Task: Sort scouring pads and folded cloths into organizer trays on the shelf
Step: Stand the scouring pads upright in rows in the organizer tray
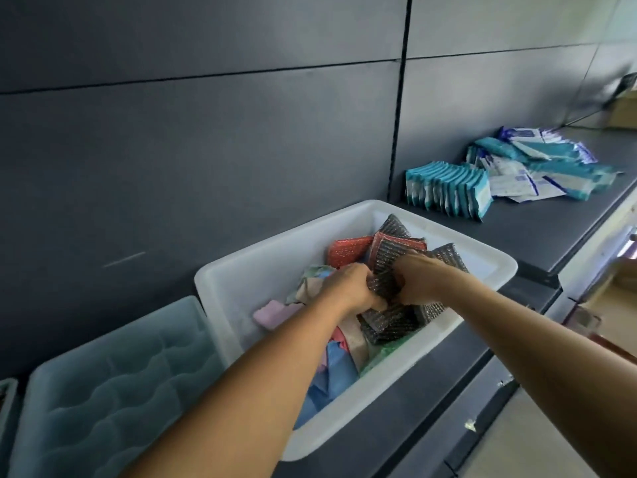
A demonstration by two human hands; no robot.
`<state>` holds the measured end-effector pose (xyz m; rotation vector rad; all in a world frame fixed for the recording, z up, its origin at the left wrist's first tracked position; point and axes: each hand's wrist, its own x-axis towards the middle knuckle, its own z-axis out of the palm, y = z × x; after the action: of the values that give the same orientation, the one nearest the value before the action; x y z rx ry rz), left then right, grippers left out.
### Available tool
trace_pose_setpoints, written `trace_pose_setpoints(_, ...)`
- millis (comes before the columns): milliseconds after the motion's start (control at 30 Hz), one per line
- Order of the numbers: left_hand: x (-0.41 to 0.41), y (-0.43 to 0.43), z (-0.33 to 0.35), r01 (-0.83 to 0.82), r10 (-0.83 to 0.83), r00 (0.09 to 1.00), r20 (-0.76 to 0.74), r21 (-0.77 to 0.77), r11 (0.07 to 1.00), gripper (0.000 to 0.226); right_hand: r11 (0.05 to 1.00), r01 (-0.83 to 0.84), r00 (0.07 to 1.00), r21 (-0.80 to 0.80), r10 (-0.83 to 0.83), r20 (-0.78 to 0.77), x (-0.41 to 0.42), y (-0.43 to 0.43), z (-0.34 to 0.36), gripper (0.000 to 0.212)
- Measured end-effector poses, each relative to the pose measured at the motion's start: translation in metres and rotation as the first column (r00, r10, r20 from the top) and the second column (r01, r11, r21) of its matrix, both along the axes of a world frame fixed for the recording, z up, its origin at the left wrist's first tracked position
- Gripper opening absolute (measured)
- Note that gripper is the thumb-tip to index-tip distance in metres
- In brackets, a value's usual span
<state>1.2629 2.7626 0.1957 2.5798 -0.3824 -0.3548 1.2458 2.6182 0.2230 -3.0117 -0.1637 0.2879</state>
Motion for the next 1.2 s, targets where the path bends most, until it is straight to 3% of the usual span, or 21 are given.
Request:
trace_pose_setpoints(133, -0.004, 0.020, 0.011, -0.110, 0.115, 0.993, 0.028, -0.138, 0.984, 0.059, 0.983, 0.026, 0.980, 0.179, -0.060, 0.188, -0.007, 0.004, 0.013, 0.025)
trace_pose_setpoints(233, -0.021, 0.054, 0.023, -0.166, 0.195, 0.980, 0.029, -0.406, 0.899, 0.023, 0.924, 0.009, 0.924, 0.381, -0.154, 0.350, -0.017, 0.018, 0.030, 0.034)
trace_pose_setpoints(333, -0.054, 0.096, 0.037, -0.220, 0.275, 0.961, -0.001, -0.603, 0.767, 0.016, 0.842, -0.008, 0.948, 0.539, -0.166, 0.272, -0.026, 0.042, 0.046, 0.049)
trace_pose_setpoints(433, -0.092, 0.139, 0.040, -0.225, 0.377, 0.924, 0.067, -0.702, 0.675, 0.019, 0.842, -0.096, 0.960, 0.532, -0.064, 0.274, -0.036, 0.073, 0.059, 0.037)
trace_pose_setpoints(567, -0.135, 0.194, 0.043, -0.245, 0.486, 0.865, 0.125, -0.741, 0.625, 0.015, 0.774, -0.227, 0.933, 0.591, 0.000, 0.359, -0.046, 0.125, 0.072, 0.023)
trace_pose_setpoints(667, -0.163, 0.233, 0.046, -0.302, 0.550, 0.833, 0.061, -0.782, 0.545, 0.012, 0.683, -0.275, 0.915, 0.676, -0.030, 0.403, -0.053, 0.166, 0.075, 0.008)
trace_pose_setpoints(733, -0.179, 0.262, 0.045, -0.337, 0.589, 0.808, 0.033, -0.793, 0.507, 0.017, 0.611, -0.308, 0.910, 0.729, -0.034, 0.413, -0.059, 0.195, 0.074, 0.012)
trace_pose_setpoints(767, -0.189, 0.278, 0.046, -0.349, 0.608, 0.793, 0.036, -0.791, 0.502, 0.027, 0.587, -0.314, 0.915, 0.746, -0.023, 0.403, -0.063, 0.211, 0.073, 0.015)
trace_pose_setpoints(867, -0.218, 0.320, 0.050, -0.424, 0.701, 0.713, 0.027, -0.780, 0.461, 0.089, 0.506, -0.344, 0.930, 0.791, 0.067, 0.362, -0.077, 0.259, 0.063, 0.021)
trace_pose_setpoints(900, -0.227, 0.334, 0.049, -0.441, 0.725, 0.688, 0.032, -0.775, 0.453, 0.093, 0.464, -0.353, 0.933, 0.813, 0.105, 0.345, -0.083, 0.275, 0.059, 0.021)
trace_pose_setpoints(1033, -0.263, 0.378, 0.045, -0.496, 0.799, 0.601, 0.018, -0.776, 0.391, 0.069, 0.391, -0.401, 0.908, 0.828, 0.285, 0.306, -0.110, 0.334, 0.041, 0.022)
trace_pose_setpoints(1133, -0.282, 0.402, 0.043, -0.485, 0.833, 0.554, 0.010, -0.809, 0.332, 0.017, 0.424, -0.462, 0.873, 0.778, 0.369, 0.318, -0.129, 0.372, 0.030, 0.022)
trace_pose_setpoints(1200, -0.295, 0.414, 0.043, -0.491, 0.858, 0.514, 0.000, -0.820, 0.295, 0.039, 0.462, -0.504, 0.853, 0.730, 0.401, 0.335, -0.138, 0.393, 0.022, 0.023)
